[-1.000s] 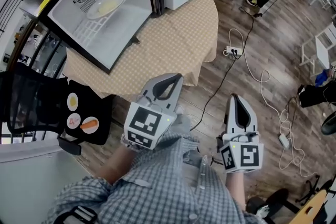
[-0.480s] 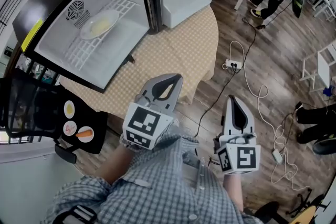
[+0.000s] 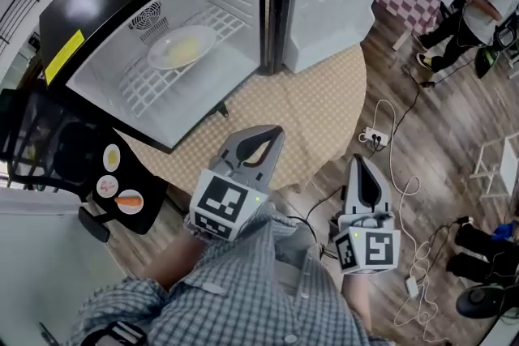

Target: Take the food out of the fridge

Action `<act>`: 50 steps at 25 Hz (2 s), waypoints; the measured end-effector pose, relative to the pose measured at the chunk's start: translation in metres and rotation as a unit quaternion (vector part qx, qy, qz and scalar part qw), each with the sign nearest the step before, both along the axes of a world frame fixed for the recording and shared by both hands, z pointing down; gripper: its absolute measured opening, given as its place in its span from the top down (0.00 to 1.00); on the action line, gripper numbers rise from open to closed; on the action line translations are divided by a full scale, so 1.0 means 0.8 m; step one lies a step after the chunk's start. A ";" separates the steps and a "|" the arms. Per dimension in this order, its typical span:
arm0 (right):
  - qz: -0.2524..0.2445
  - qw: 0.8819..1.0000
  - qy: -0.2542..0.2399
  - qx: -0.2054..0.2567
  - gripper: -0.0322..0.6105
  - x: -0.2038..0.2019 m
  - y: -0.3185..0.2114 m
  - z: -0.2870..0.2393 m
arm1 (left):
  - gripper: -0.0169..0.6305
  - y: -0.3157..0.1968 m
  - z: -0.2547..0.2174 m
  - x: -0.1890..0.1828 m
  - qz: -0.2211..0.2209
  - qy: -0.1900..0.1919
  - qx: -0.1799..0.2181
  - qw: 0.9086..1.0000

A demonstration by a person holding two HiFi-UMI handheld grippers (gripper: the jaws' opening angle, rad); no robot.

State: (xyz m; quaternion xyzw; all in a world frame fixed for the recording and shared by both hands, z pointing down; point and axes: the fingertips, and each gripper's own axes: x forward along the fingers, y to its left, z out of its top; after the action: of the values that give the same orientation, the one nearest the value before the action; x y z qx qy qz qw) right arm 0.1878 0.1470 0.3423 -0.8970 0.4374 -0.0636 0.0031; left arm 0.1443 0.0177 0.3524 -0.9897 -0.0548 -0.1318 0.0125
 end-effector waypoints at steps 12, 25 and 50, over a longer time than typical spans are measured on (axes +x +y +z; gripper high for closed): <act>-0.161 0.987 -0.002 -0.015 0.94 -0.008 -0.136 0.003 | 0.97 -0.112 0.003 -0.053 -0.160 0.002 -0.013 0.987; -0.300 0.953 -0.003 -0.026 0.94 0.026 -0.234 -0.001 | 0.97 -0.161 0.004 -0.037 -0.283 0.011 -0.027 0.959; -0.481 0.856 -0.187 -0.042 0.94 0.020 -0.397 0.028 | 0.97 -0.190 -0.014 -0.128 -0.518 0.010 0.020 0.855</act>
State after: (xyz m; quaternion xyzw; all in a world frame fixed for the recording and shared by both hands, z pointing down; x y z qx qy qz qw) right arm 0.2039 -0.1707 0.3646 -0.5455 0.8023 -0.2418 0.0165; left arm 0.0423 -0.1343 0.3415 -0.8759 0.4683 -0.1100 -0.0368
